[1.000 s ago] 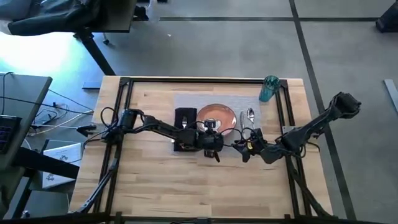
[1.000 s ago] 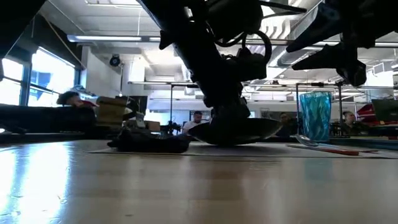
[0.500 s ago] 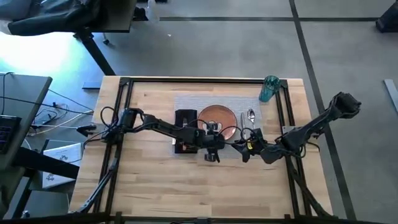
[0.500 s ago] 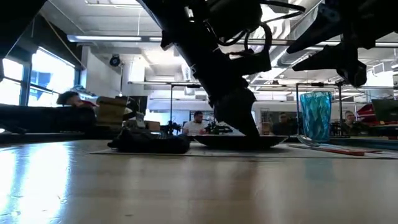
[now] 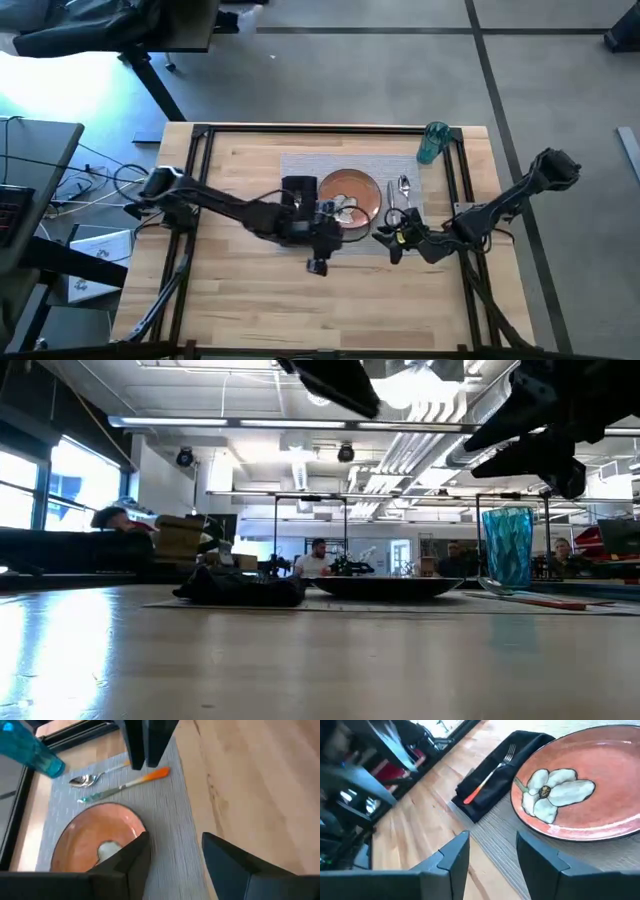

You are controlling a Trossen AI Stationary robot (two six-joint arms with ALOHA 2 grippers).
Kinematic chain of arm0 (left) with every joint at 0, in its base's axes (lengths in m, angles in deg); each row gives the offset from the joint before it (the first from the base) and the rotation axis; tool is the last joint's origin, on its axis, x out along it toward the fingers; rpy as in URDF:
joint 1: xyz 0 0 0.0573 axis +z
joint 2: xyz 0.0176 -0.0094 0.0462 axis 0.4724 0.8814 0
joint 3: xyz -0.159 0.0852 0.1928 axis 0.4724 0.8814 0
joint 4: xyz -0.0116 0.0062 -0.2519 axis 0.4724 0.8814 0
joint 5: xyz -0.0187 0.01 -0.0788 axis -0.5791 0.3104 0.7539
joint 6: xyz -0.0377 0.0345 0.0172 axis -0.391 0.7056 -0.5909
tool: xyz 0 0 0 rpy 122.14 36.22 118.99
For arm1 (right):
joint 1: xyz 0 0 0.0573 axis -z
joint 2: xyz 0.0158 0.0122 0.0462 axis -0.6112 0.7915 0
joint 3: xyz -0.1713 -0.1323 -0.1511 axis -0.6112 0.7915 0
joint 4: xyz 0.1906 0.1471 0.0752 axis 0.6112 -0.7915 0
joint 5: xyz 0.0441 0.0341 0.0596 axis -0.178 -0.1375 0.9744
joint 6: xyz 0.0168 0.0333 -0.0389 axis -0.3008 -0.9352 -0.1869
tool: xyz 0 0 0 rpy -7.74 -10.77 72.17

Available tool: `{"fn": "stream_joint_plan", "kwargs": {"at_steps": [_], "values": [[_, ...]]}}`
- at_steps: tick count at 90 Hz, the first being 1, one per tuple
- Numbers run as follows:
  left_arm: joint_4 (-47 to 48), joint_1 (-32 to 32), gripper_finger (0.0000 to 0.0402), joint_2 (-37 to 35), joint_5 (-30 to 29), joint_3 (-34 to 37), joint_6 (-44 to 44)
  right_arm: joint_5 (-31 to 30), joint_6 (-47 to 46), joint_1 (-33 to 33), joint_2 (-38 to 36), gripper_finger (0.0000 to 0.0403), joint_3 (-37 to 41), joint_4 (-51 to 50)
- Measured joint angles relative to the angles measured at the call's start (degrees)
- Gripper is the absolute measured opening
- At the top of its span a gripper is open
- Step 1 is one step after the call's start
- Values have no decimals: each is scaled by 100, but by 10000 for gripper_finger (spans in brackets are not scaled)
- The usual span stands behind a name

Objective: Set table place
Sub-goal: Return to Home Position

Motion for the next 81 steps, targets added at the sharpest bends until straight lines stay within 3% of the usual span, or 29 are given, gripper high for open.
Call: {"fn": "stream_joint_plan", "kwargs": {"at_steps": [14,27,43,52,66,81], "values": [[-69,-201,118,-851,-202,735,-298,-26,800,169,0,142,2,279],[-431,-299,70,-1732,-162,1823,-715,76,2003,461,0,142,2,1280],[-1191,-239,7,-2906,202,3137,-1093,1009,3706,1047,0,132,2,2247],[-1458,-139,6,-3551,250,3659,-1236,1891,3940,1468,-68,99,1,2356],[-1602,-23,1,-4442,229,4372,-1497,3099,4102,1941,-513,15,2,2058],[-1820,5,0,-5205,217,5045,-1817,3005,4204,2026,-1370,5,118,1369]]}}
